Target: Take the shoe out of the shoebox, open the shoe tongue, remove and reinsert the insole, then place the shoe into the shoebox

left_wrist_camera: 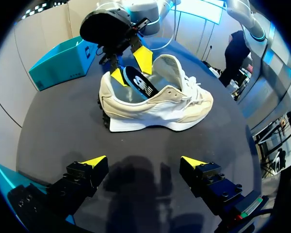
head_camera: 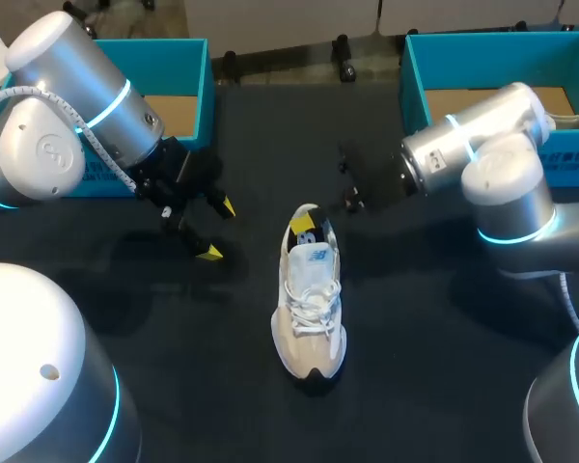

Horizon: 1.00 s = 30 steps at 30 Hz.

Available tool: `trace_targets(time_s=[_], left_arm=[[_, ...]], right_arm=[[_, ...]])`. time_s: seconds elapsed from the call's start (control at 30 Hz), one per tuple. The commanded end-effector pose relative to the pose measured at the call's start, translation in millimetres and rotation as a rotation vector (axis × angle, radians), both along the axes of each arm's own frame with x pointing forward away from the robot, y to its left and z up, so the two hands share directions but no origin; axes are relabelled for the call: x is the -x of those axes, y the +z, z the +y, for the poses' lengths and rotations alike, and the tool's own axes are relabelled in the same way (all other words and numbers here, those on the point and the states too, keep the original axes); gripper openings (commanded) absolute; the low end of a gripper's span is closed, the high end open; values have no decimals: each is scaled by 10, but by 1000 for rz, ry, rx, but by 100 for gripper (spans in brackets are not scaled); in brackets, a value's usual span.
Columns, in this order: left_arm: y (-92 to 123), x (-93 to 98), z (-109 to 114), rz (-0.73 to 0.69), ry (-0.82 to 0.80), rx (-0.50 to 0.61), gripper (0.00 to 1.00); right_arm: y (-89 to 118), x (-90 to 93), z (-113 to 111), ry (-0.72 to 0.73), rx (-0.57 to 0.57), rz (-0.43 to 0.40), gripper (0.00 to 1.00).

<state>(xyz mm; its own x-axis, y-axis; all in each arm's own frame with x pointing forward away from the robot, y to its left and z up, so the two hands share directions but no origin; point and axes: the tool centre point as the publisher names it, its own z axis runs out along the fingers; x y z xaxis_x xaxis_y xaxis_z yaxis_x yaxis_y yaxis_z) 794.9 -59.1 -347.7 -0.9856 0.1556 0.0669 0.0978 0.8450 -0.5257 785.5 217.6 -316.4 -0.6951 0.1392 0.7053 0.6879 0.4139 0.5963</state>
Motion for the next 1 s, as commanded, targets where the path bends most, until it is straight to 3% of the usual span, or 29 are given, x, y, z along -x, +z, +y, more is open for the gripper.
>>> trace_targets(time_s=[0.03,0.5,0.6,0.63,0.67,0.93,1.0], left_arm=[[1,13,4,-3,1,-1,100],[1,13,4,-3,1,-1,100],[1,13,4,-3,1,-1,100],[1,13,4,-3,1,-1,100],[1,13,4,-3,1,-1,100],[1,13,4,-3,1,-1,100],[1,13,4,-3,1,-1,100]], right_arm=[[66,-22,8,3,16,-10,38],[303,-268,-23,-66,-12,-137,39],[331,-283,-14,-96,-12,-134,24],[342,-281,-11,-110,-6,-130,8],[359,-273,-14,-116,3,-132,0],[503,-166,-118,-247,180,-72,0],[528,-154,-114,-256,167,-71,0]])
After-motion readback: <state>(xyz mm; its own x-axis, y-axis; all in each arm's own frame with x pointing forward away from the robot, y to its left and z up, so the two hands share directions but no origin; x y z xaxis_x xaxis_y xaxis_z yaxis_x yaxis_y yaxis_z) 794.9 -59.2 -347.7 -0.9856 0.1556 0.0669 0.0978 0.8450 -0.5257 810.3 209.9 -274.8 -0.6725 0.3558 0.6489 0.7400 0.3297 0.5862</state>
